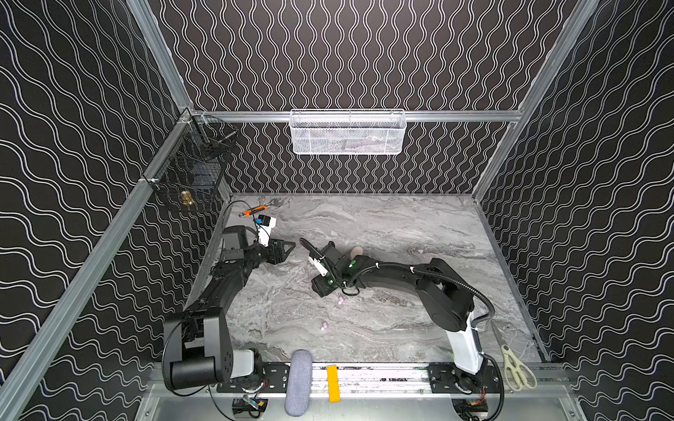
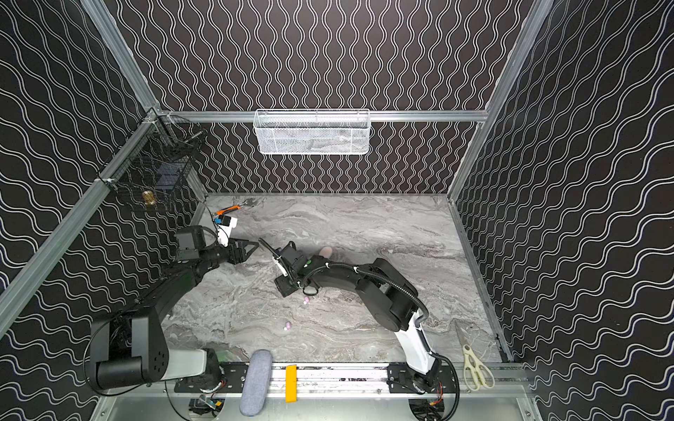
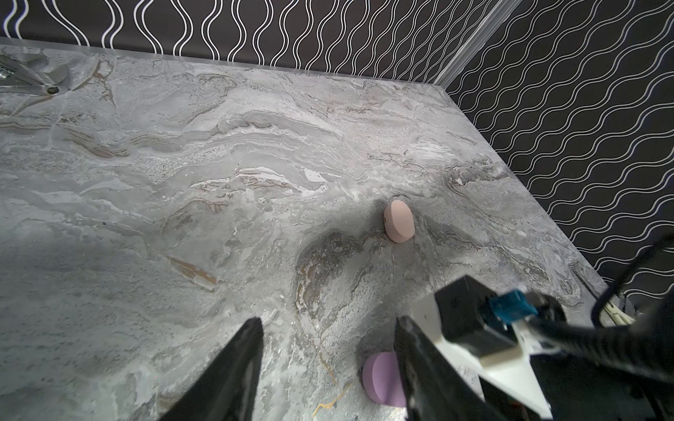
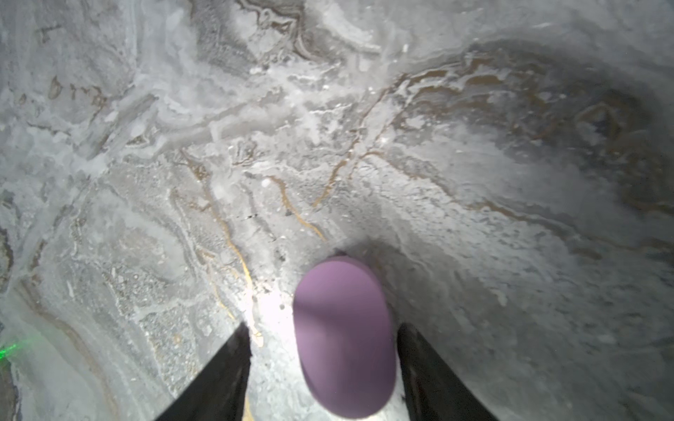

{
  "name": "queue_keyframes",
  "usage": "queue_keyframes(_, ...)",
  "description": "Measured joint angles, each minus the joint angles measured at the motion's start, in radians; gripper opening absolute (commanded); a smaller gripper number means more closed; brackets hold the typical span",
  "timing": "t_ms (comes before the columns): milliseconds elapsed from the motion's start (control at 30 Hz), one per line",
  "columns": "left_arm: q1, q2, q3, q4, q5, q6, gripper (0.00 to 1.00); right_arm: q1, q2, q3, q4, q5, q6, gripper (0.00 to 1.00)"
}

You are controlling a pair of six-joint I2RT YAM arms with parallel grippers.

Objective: Insert wireless bluetooth earbuds into charging case
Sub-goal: Pick up the charging case from the center of the table.

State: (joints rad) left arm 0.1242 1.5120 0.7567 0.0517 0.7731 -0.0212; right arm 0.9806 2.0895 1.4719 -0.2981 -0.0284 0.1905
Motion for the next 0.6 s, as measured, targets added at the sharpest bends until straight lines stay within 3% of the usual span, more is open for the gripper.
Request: queue_keyframes(600, 0.000, 0.001, 0.000, 0.000, 0.004, 0.000, 0.61, 0.030, 0.030, 0.046, -0.070, 0.125, -0.027, 0.53)
